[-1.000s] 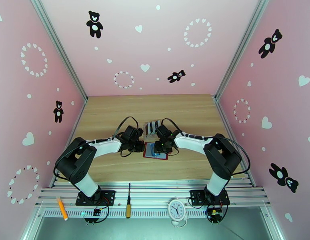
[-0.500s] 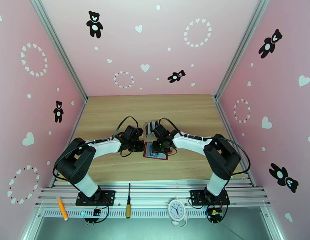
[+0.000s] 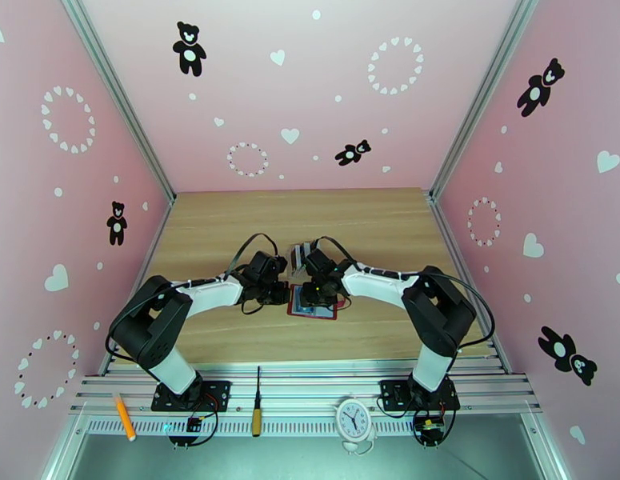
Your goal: Put the credit cards into the card holder
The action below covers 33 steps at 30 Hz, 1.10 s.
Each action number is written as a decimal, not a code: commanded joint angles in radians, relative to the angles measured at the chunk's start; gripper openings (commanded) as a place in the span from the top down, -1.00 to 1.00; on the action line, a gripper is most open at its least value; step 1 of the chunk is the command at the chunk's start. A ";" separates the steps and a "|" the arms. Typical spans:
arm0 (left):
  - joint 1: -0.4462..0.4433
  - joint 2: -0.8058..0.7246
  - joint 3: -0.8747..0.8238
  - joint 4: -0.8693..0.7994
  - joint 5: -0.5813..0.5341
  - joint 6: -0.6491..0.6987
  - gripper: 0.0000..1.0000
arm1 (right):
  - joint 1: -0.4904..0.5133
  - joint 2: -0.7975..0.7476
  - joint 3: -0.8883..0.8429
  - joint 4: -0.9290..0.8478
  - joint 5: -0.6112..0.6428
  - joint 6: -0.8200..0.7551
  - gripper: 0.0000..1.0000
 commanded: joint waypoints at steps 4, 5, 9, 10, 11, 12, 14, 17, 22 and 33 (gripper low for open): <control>-0.008 -0.009 0.001 -0.003 0.016 -0.002 1.00 | 0.030 0.019 0.036 -0.004 -0.016 0.020 0.24; -0.007 -0.007 0.001 -0.004 0.017 -0.002 1.00 | 0.031 0.018 0.036 -0.005 -0.016 0.021 0.24; -0.007 -0.007 0.003 -0.007 0.014 0.000 1.00 | 0.033 0.021 0.035 0.002 -0.020 0.024 0.24; -0.007 -0.008 0.005 -0.007 0.015 0.000 1.00 | 0.033 0.021 0.037 0.003 -0.022 0.024 0.24; -0.007 -0.007 0.004 -0.007 0.015 0.000 1.00 | 0.033 0.022 0.037 0.006 -0.021 0.025 0.24; -0.007 -0.006 0.004 -0.006 0.016 0.000 1.00 | 0.033 0.021 0.037 0.009 -0.020 0.025 0.24; -0.007 -0.004 0.005 -0.008 0.015 0.001 1.00 | 0.033 0.026 0.037 0.014 -0.020 0.027 0.24; -0.008 -0.004 0.004 -0.010 0.011 0.002 1.00 | 0.033 0.034 0.041 0.017 -0.020 0.027 0.24; -0.008 -0.013 0.004 -0.017 0.003 0.004 1.00 | 0.033 0.041 0.052 0.014 -0.019 0.021 0.24; -0.007 -0.016 0.007 -0.026 -0.006 0.012 1.00 | 0.033 0.047 0.063 0.004 -0.011 0.016 0.24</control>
